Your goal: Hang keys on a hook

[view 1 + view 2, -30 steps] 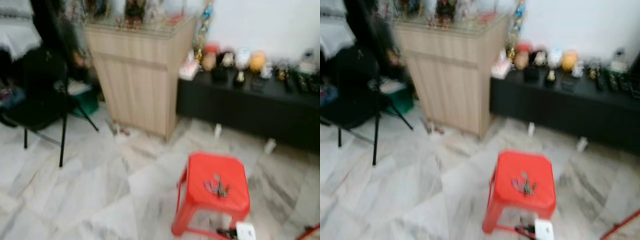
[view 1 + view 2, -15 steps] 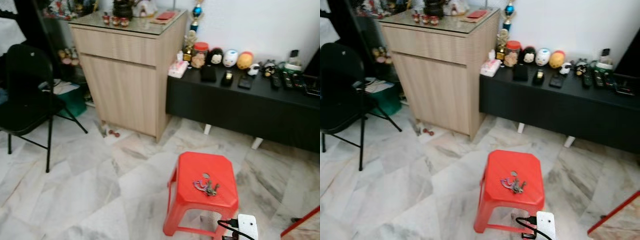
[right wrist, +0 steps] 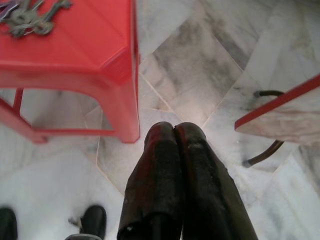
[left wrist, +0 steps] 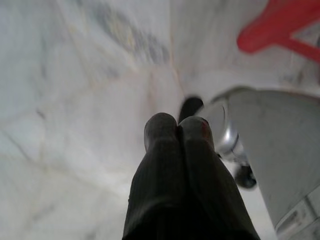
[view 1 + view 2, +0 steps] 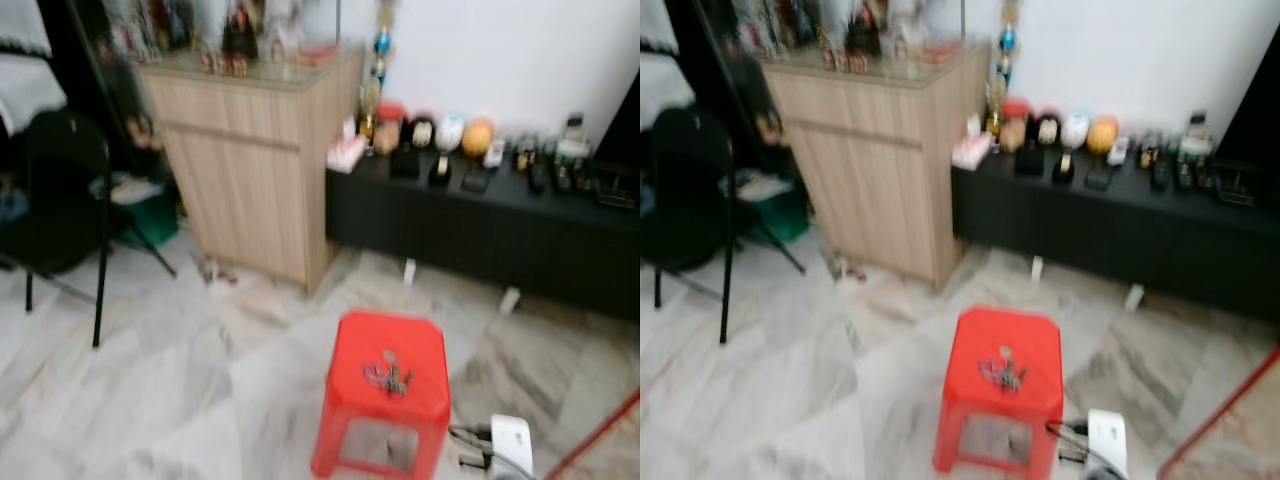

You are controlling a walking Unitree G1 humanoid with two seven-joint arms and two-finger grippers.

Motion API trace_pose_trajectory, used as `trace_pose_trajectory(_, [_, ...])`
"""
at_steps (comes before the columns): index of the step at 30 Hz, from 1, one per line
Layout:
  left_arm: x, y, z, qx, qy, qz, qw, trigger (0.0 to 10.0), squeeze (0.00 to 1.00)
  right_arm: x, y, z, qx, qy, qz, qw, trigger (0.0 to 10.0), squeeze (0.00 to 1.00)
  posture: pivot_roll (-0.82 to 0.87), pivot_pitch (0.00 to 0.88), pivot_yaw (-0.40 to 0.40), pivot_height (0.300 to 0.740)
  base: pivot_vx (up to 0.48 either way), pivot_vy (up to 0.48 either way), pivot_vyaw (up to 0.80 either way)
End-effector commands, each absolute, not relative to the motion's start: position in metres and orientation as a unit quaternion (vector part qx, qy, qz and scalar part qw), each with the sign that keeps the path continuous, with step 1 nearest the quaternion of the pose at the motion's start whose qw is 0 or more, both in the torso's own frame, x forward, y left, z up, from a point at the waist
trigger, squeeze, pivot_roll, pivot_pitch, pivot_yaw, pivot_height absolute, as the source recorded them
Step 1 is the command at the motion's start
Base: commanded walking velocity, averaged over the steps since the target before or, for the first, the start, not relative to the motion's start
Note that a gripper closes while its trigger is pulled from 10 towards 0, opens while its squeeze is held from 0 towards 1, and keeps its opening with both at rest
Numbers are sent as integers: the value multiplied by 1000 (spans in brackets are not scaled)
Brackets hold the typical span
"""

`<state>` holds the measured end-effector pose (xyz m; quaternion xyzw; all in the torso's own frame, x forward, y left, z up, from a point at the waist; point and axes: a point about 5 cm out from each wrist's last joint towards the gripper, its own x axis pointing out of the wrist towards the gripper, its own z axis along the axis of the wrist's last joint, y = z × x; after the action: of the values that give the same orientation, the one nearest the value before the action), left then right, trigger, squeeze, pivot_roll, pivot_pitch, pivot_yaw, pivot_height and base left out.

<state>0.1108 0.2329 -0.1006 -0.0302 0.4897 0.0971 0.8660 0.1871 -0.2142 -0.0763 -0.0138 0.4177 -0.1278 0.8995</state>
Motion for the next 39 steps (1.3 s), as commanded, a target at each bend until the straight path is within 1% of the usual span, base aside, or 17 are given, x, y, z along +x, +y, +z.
trace_pose_trajectory(1, [111, 230, -101, -21, 494, 83, 865, 10000, 0, 196, -218, -70, -12, 398, -139, 907, 10000, 0, 194, 0, -54, 740, 0, -307, 0])
trace_pose_trajectory(3, [111, 230, -101, -21, 494, 83, 865, 10000, 0, 197, -219, -70, -15, 397, -143, 906, 10000, 0, 193, 0, -54, 740, 0, -307, 0])
trace_pose_trajectory(6, [111, 230, -101, -21, 494, 83, 866, 10000, 0, 197, -220, -70, -23, 401, -145, 904, 10000, 0, 192, 0, -53, 740, 0, -310, -656])
trace_pose_trajectory(12, [112, 230, -101, -19, 494, 80, 866, 10000, 0, 202, -217, -67, -19, 388, -146, 910, 10000, 0, 194, 0, -52, 740, 0, -319, -721])
trace_pose_trajectory(24, [112, 231, -101, -14, 494, 77, 866, 10000, 0, 202, -208, -69, -16, 389, -140, 911, 10000, 0, 201, 0, -51, 740, 0, -319, 0])
trace_pose_trajectory(39, [112, 231, -101, -6, 496, 72, 865, 10000, 0, 203, -206, -69, -11, 388, -138, 911, 10000, 0, 200, 0, -46, 740, 0, -327, 0])
